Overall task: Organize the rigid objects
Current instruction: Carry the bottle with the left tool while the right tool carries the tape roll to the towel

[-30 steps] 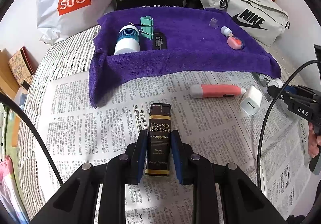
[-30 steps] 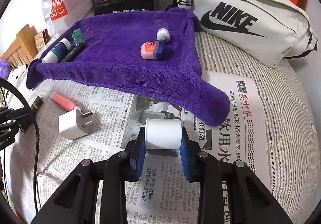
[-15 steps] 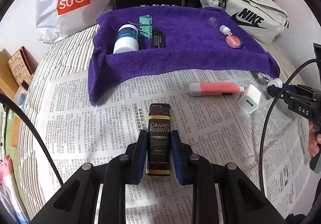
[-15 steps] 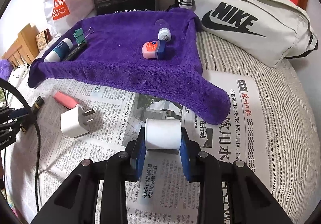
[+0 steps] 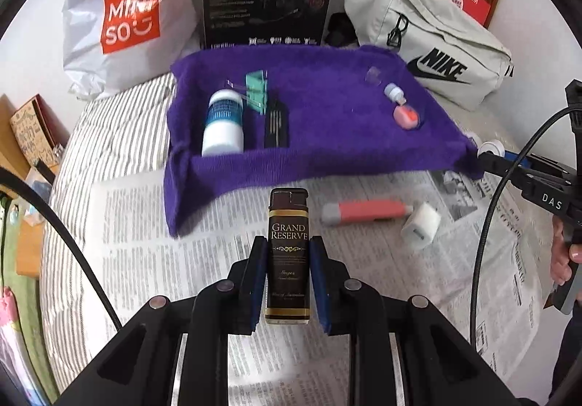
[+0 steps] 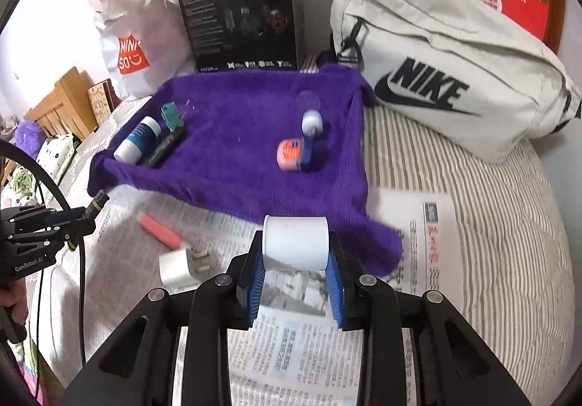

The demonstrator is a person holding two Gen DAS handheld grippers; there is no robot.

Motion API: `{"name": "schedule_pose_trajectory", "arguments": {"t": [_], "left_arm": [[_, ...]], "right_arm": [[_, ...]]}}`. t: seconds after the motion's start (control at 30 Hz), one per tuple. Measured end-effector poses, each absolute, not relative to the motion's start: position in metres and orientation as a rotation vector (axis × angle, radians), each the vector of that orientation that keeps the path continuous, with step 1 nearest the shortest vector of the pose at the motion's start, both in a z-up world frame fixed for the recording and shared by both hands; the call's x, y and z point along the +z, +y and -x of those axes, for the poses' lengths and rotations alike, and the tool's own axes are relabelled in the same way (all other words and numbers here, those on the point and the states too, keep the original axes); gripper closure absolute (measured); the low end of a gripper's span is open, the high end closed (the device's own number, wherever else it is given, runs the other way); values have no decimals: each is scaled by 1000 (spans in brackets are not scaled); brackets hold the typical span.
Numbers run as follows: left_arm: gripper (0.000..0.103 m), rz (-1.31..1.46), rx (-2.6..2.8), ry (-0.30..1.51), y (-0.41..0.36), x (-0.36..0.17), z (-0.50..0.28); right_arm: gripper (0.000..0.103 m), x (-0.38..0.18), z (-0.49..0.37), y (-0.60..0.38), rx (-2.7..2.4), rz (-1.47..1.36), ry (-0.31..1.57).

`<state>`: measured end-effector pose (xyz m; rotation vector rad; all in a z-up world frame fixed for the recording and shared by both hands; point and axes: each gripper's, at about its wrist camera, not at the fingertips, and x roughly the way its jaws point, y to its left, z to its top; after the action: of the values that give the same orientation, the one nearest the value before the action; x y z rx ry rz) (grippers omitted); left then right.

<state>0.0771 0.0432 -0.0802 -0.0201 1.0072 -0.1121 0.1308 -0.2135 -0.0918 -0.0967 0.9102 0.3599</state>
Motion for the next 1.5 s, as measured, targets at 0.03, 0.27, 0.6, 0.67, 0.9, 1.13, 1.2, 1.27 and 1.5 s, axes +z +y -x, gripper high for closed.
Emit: {"name": "schedule_pose_trajectory", "arguments": {"t": [0.03,0.27,0.6,0.67,0.9,1.13,1.2,1.27,1.5], "left_arm": [[81,16,-114,1000,44,-77,-80],[81,8,-127,978,45,-66,-105],[81,36,-154,976,48,-68,-138],[81,47,-161,977,48,-70,-144],[81,43,-173,986,50,-74,-165],[80,38,-194,996,45,-78,-181],[81,40,-199,1001,43,-80,-185],[80,44,-202,1007,42,-82,-189],[80,50,-205,1027,37,-91,-201]], "right_arm": [[72,-90,-134,-212,362,100,908],[72,-85,-155,-205,380,92,918],[72,-103,-198,-186,385,119,1007],[72,-109,-205,-181,384,135,1031],[72,-126,-223,-172,371,147,1107],[72,-135,-234,-166,371,154,1147],[72,-135,-234,-165,370,157,1150],[72,-135,-234,-164,375,162,1151],[67,-133,-234,-167,399,152,1141]]}}
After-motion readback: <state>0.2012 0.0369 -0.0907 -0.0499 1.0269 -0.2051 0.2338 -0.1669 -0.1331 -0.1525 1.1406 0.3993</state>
